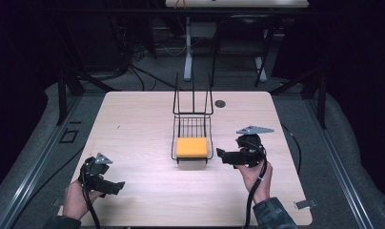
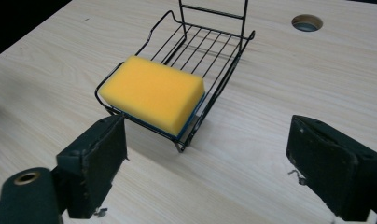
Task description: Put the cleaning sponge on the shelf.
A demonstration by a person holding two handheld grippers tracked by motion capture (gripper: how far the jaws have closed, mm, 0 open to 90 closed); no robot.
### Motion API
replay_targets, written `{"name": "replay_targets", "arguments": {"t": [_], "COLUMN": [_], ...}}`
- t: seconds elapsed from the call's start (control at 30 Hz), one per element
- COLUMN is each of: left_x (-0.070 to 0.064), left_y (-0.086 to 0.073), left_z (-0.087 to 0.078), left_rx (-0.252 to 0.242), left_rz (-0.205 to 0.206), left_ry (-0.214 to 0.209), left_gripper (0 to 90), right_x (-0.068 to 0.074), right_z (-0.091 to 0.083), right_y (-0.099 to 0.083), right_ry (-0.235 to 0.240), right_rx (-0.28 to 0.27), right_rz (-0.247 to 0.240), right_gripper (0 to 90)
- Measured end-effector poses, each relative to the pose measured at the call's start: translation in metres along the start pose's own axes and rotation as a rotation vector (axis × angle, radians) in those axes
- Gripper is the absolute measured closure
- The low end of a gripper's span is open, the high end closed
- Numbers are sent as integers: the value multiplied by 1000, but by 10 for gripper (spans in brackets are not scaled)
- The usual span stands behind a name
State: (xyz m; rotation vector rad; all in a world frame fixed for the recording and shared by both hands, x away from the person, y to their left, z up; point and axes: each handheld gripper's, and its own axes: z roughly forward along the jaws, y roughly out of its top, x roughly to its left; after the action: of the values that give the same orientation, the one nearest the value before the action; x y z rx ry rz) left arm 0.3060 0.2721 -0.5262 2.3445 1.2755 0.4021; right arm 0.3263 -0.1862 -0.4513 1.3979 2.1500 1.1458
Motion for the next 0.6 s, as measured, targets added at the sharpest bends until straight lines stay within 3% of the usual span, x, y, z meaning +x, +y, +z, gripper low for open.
{"name": "replay_targets", "arguments": {"t": [0.2, 0.47, 0.6], "left_x": [0, 1, 0], "left_y": [-1, -2, -1], "left_z": [0, -2, -1], "left_rx": [-2, -2, 3], "left_rz": [0, -4, 3], "left_ry": [0, 0, -4], "left_gripper": [3, 4, 4], "right_x": [-8, -20, -23], "right_z": [-18, -35, -36], "right_y": [-11, -40, -59], "right_ry": [-17, -43, -50], "right_rx": [35, 63, 106], "right_rz": [-21, -14, -3], "right_gripper": [17, 3, 2]}}
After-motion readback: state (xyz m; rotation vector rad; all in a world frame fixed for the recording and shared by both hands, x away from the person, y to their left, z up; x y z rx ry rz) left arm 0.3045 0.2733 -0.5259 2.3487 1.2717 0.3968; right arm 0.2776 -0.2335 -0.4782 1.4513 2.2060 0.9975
